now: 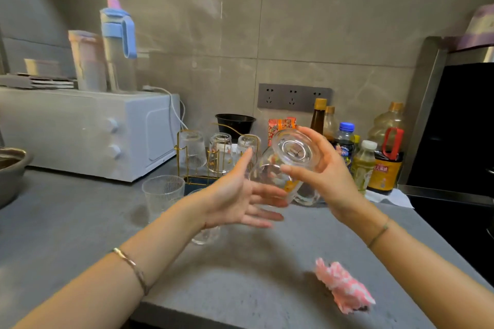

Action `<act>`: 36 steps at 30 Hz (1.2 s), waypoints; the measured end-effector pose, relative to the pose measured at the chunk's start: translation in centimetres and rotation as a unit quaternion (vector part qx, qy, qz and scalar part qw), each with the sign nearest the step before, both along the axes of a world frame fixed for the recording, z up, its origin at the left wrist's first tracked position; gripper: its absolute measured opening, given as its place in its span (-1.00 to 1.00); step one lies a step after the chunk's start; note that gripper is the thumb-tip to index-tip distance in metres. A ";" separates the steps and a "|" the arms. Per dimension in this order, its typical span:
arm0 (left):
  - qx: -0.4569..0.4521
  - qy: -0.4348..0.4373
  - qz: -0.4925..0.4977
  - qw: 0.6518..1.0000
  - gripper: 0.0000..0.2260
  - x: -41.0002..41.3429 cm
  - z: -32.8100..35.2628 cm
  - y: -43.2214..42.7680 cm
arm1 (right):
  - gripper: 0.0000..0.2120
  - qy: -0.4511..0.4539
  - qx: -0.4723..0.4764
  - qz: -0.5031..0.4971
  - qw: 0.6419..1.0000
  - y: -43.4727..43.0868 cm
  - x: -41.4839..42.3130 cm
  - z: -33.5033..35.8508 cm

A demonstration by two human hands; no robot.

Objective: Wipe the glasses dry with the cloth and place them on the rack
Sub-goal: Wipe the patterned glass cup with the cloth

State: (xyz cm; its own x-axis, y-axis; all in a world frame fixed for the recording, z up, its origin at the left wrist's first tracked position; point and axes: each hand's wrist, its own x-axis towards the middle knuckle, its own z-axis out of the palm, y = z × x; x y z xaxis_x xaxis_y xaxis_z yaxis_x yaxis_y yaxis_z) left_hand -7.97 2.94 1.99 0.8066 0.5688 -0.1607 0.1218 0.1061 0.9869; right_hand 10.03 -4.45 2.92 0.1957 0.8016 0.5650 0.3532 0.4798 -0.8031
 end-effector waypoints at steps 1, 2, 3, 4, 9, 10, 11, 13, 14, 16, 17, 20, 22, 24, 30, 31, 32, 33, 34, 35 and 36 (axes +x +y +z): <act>0.042 -0.004 0.045 0.998 -0.24 0.1 0.3 0.8 | -0.17 0.001 -0.007 0.003 1.000 0.7 0.4 0.5; 0.096 -0.011 0.108 0.989 -0.31 0.1 0.5 1.6 | -0.18 0.000 -0.014 0.004 1.000 1.3 0.8 1.0; 0.165 -0.014 0.175 0.971 -0.39 0.1 0.6 2.5 | -0.19 0.002 -0.020 0.005 1.000 2.0 1.2 1.4; 0.239 -0.019 0.228 0.944 -0.46 0.1 0.6 3.8 | -0.18 0.003 -0.024 0.009 1.000 2.8 1.5 1.9; 0.493 0.008 0.263 0.829 -0.46 0.1 -1.8 8.9 | -0.13 0.015 -0.038 0.035 0.999 6.7 2.0 3.5; 0.515 0.040 0.265 0.814 -0.41 0.0 -2.4 9.5 | -0.14 0.015 -0.042 0.041 0.998 7.6 2.0 3.7; 0.538 0.083 0.258 0.798 -0.36 0.0 -2.9 10.1 | -0.14 0.011 -0.048 0.044 0.998 8.4 1.9 3.8; 0.557 0.178 0.239 0.775 -0.24 0.0 -3.9 10.7 | -0.12 0.008 -0.061 0.048 0.997 9.9 1.8 3.7; 0.538 0.195 0.245 0.783 -0.28 0.1 -4.3 10.9 | -0.11 0.006 -0.067 0.050 0.996 10.7 1.8 3.6; 0.490 0.166 0.275 0.811 -0.46 0.5 -4.7 11.1 | -0.06 0.006 -0.077 0.050 0.996 12.3 1.8 3.1; 0.486 0.152 0.285 0.812 -0.50 0.6 -4.8 11.1 | -0.07 0.006 -0.081 0.049 0.995 13.0 1.8 2.7; 0.489 0.147 0.294 0.808 -0.52 0.8 -5.4 11.4 | -0.17 0.000 -0.093 0.050 0.994 14.5 1.8 1.7; 0.493 0.143 0.297 0.805 -0.48 0.7 -5.7 11.5 | -0.16 -0.011 -0.109 0.054 0.992 15.5 1.8 1.0; 0.491 0.131 0.291 0.810 -0.39 0.6 -5.6 11.5 | -0.15 -0.014 -0.127 0.056 0.990 16.3 1.8 0.3; 0.477 0.113 0.293 0.821 -0.31 0.4 -5.6 11.4 | -0.32 -0.009 -0.164 0.063 0.984 17.9 1.7 -1.2; 0.478 0.114 0.294 0.820 -0.31 0.4 -5.6 11.4 | -0.34 -0.013 -0.171 0.063 0.983 18.1 1.8 -1.5; 0.480 0.117 0.294 0.818 -0.31 0.4 -5.6 11.4 | -0.34 -0.018 -0.178 0.062 0.982 18.3 1.8 -1.8; 0.480 0.119 0.294 0.818 -0.30 0.4 -5.6 11.3 | -0.33 -0.022 -0.185 0.062 0.981 18.4 1.8 -2.0; 0.479 0.121 0.293 0.818 -0.30 0.4 -5.6 11.3 | -0.30 -0.024 -0.190 0.061 0.980 18.5 1.7 -2.2; 0.480 0.124 0.291 0.818 -0.29 0.5 -5.6 11.2 | -0.28 -0.023 -0.193 0.061 0.979 18.5 1.7 -2.4; 0.482 0.127 0.290 0.817 -0.29 0.5 -5.7 11.3 | -0.25 -0.018 -0.195 0.060 0.979 18.5 1.6 -2.5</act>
